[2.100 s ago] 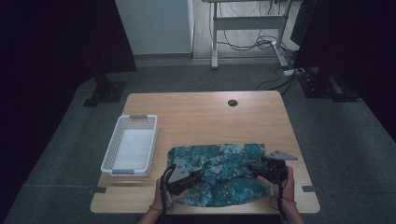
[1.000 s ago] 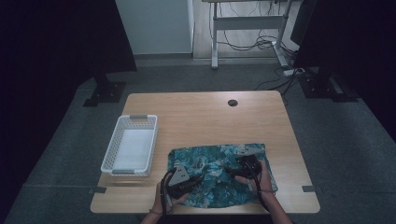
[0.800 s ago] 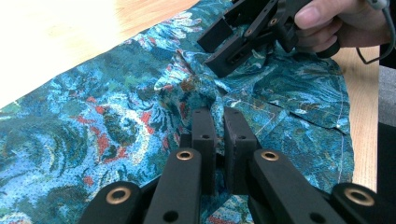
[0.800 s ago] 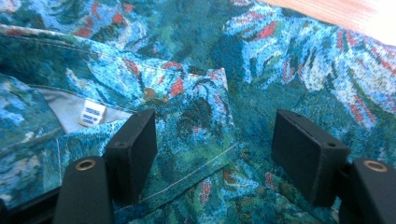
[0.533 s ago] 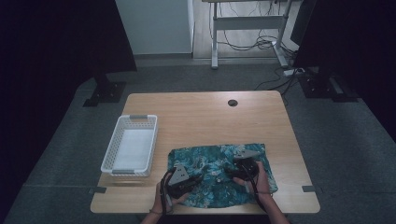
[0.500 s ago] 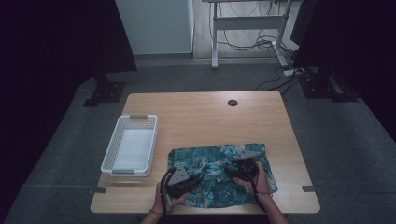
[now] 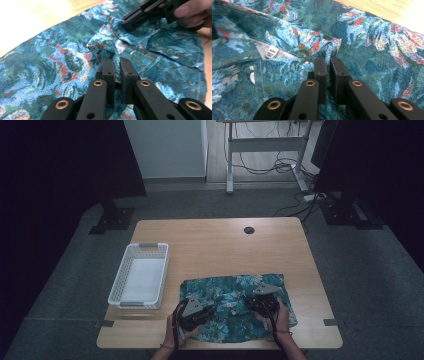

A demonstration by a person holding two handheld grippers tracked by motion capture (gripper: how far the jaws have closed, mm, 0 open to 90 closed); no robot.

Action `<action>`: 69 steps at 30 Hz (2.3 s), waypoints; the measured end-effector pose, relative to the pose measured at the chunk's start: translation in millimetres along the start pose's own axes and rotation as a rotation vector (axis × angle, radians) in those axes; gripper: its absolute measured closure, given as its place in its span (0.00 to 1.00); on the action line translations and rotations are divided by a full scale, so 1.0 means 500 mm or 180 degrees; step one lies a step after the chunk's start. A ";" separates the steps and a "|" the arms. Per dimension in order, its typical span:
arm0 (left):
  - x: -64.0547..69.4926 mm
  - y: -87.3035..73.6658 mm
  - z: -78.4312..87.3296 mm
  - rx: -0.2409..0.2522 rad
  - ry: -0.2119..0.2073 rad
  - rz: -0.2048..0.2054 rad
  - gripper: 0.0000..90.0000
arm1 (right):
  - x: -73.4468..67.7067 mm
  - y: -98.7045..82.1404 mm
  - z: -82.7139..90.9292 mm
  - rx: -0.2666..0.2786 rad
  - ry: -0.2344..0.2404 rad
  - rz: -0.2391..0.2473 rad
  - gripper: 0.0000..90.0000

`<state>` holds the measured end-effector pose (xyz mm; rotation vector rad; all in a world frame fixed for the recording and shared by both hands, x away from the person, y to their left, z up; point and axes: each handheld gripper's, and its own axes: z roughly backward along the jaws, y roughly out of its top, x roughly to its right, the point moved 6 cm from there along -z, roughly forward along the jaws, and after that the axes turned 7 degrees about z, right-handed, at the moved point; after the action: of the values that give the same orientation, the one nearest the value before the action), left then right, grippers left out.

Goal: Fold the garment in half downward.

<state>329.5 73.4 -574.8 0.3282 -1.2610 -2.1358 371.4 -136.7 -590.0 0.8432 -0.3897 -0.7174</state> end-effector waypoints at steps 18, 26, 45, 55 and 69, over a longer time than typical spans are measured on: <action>-0.035 0.019 -0.054 -0.0310 0.0190 0.0043 0.92 | 0.040 0.006 -0.020 -0.0077 -0.0032 -0.0135 0.94; -0.057 0.028 -0.082 -0.0377 0.0253 0.0096 0.91 | 0.069 0.014 -0.033 -0.0079 -0.0122 -0.0231 0.94; -0.048 0.042 -0.054 -0.0114 0.0216 0.0145 0.90 | 0.050 0.021 0.006 0.0147 -0.0221 -0.0118 0.95; -0.050 0.045 -0.012 0.0067 0.0234 0.0312 0.76 | 0.023 0.011 0.057 0.0352 -0.0192 -0.0079 0.95; -0.111 0.067 -0.028 0.0014 0.0669 0.0737 0.63 | 0.003 -0.011 0.077 0.0449 -0.0140 -0.0040 0.94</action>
<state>392.5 87.2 -558.9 0.3786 -1.1250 -1.8516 348.3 -161.0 -570.7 0.9647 -0.4789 -0.7272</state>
